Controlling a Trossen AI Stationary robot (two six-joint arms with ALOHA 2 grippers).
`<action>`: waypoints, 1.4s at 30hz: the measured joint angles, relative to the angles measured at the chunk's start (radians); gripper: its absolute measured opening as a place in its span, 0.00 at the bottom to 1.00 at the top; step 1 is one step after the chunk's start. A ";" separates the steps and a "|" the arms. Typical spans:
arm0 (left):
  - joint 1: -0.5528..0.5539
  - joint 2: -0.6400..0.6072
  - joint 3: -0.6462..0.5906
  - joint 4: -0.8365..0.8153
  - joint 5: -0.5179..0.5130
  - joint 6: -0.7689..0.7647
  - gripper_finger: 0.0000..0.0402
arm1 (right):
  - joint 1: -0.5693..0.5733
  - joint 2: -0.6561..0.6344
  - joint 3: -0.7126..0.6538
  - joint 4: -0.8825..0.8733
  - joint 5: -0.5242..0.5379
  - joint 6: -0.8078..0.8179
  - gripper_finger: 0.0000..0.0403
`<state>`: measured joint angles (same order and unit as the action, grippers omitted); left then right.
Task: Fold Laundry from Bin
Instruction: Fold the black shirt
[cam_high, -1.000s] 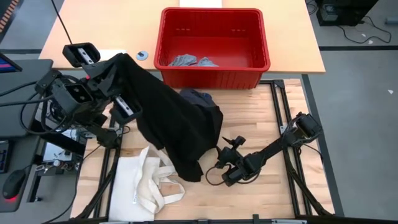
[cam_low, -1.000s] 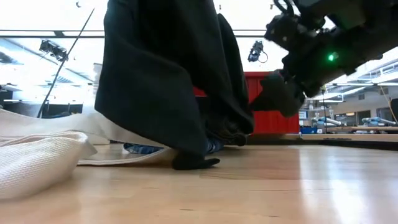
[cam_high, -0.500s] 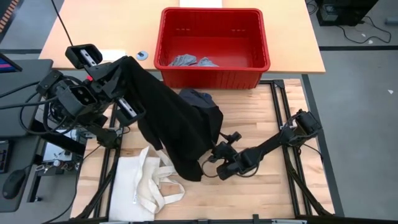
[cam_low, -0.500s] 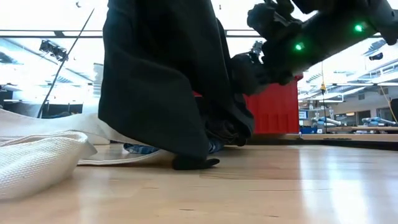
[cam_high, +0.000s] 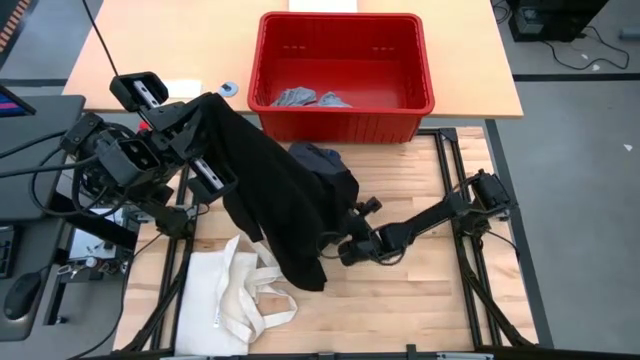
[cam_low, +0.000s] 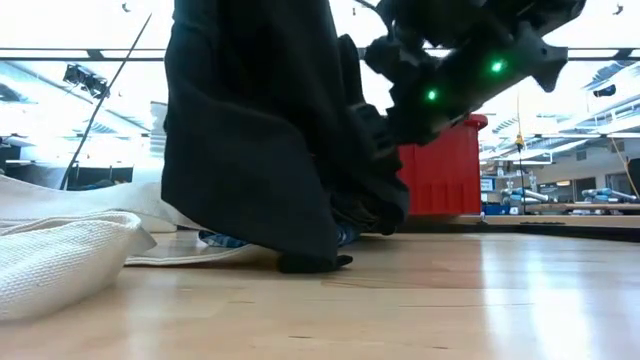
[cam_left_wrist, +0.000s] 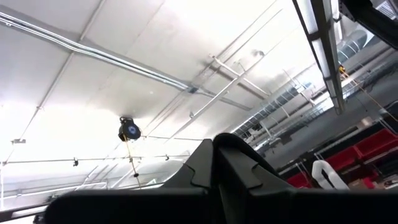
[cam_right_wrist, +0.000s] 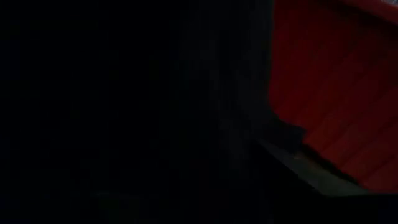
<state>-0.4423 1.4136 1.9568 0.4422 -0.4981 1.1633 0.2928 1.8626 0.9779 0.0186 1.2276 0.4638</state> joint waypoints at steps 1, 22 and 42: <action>0.000 0.000 0.000 0.000 -0.003 0.000 0.05 | -0.009 0.000 0.000 -0.014 -0.009 -0.002 0.48; 0.072 -0.001 0.001 -0.281 -0.267 -0.049 0.03 | 0.161 -0.595 0.000 -0.736 0.210 0.100 0.03; 0.158 -0.020 0.000 -0.220 -0.236 0.297 0.02 | 0.278 -0.991 0.038 -0.143 0.019 -0.807 0.03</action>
<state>-0.2847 1.3933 1.9572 0.2220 -0.7339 1.4602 0.5708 0.8720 1.0164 -0.1245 1.2464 -0.3434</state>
